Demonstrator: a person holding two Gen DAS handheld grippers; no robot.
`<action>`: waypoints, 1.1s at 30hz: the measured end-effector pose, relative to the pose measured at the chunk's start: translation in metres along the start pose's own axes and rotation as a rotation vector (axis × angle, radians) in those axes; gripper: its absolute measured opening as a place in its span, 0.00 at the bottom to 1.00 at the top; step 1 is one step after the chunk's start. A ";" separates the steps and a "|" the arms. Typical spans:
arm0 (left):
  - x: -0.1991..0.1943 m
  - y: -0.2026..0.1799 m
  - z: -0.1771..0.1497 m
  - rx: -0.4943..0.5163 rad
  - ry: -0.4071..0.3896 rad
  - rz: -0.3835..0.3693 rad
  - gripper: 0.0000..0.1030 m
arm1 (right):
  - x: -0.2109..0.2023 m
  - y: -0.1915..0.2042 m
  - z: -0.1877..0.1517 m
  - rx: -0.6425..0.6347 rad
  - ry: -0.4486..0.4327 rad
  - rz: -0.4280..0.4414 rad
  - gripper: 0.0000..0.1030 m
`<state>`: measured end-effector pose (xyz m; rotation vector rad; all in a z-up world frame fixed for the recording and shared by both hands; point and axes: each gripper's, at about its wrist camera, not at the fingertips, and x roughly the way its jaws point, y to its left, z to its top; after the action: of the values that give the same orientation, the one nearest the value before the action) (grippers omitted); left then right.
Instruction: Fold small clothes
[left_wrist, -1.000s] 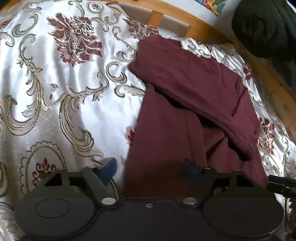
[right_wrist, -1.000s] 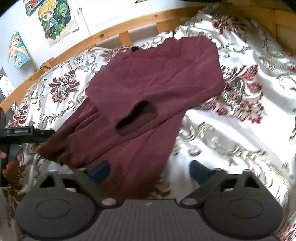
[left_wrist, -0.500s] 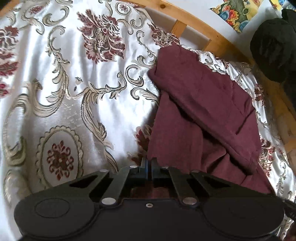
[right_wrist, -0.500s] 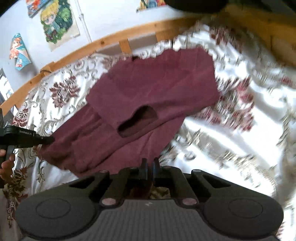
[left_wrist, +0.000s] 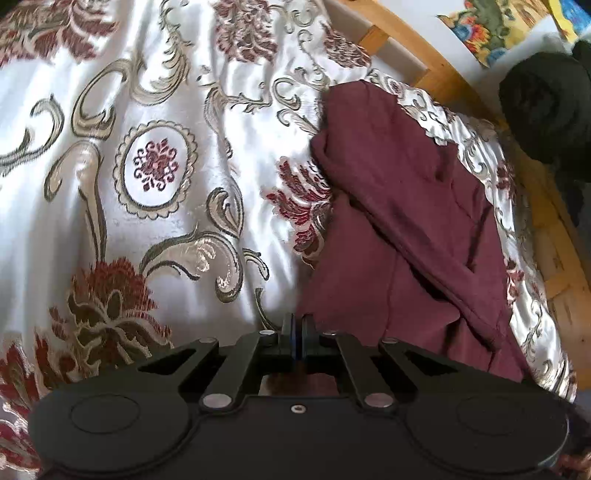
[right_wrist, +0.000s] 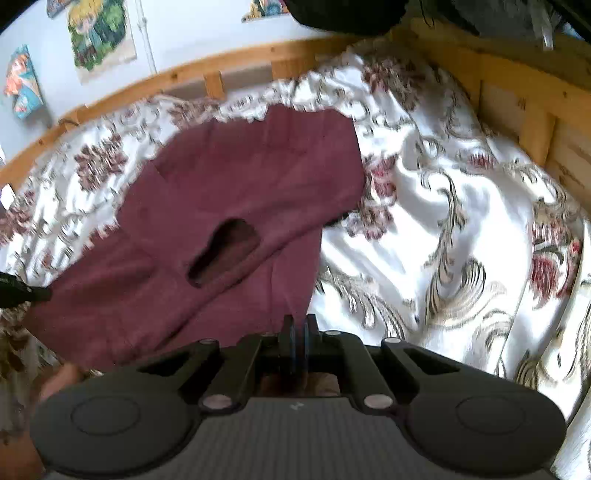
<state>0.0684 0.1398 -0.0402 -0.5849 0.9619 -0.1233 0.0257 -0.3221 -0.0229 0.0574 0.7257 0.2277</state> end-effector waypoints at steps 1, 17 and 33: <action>-0.001 0.000 0.001 0.001 -0.002 -0.004 0.01 | 0.001 0.002 0.000 -0.011 0.005 -0.005 0.05; -0.016 -0.067 0.001 0.417 -0.079 0.035 0.99 | -0.008 0.079 -0.029 -0.692 0.064 -0.094 0.94; 0.017 -0.144 -0.062 0.823 -0.018 -0.148 0.99 | 0.024 0.107 -0.057 -0.822 0.023 -0.033 0.23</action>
<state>0.0505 -0.0127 -0.0044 0.1063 0.7615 -0.6114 -0.0147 -0.2137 -0.0677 -0.7385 0.6106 0.4798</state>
